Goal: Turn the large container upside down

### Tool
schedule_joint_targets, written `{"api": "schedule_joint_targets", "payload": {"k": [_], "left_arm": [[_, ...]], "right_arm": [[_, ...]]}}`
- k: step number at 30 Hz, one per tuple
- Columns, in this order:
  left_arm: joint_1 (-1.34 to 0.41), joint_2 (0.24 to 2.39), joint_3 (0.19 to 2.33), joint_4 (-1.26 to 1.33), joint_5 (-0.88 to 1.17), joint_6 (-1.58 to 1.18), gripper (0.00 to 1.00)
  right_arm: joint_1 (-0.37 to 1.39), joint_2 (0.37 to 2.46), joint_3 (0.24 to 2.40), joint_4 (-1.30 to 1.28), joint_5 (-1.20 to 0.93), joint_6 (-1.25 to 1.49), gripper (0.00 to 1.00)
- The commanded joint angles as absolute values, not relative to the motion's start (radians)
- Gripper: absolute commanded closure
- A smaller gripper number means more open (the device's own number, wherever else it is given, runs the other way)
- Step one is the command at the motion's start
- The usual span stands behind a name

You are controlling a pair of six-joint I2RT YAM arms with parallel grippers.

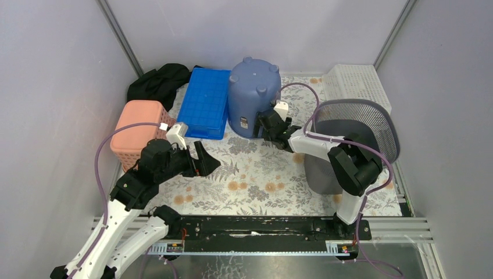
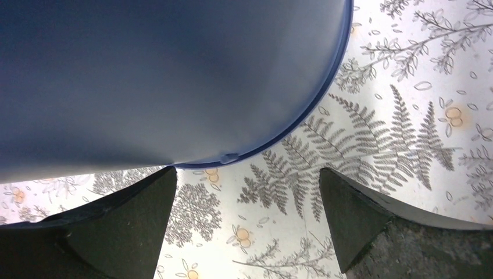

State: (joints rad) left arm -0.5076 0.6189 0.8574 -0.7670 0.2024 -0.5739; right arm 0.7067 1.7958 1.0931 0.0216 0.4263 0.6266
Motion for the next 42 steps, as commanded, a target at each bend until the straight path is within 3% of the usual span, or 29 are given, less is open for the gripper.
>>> {"api": "schedule_joint_targets", "payload": {"k": [1,42], "left_arm": [[-0.502,0.621,0.867,-0.712,0.185,-0.574,0.00],[-0.502,0.644,0.913,-0.736,0.158,-0.572,0.00]], "right_arm": [[0.671,1.831,1.170,0.079,0.372,0.604,0.01],[0.435,2.165,1.592,0.104,0.126,0.628,0.01]]}}
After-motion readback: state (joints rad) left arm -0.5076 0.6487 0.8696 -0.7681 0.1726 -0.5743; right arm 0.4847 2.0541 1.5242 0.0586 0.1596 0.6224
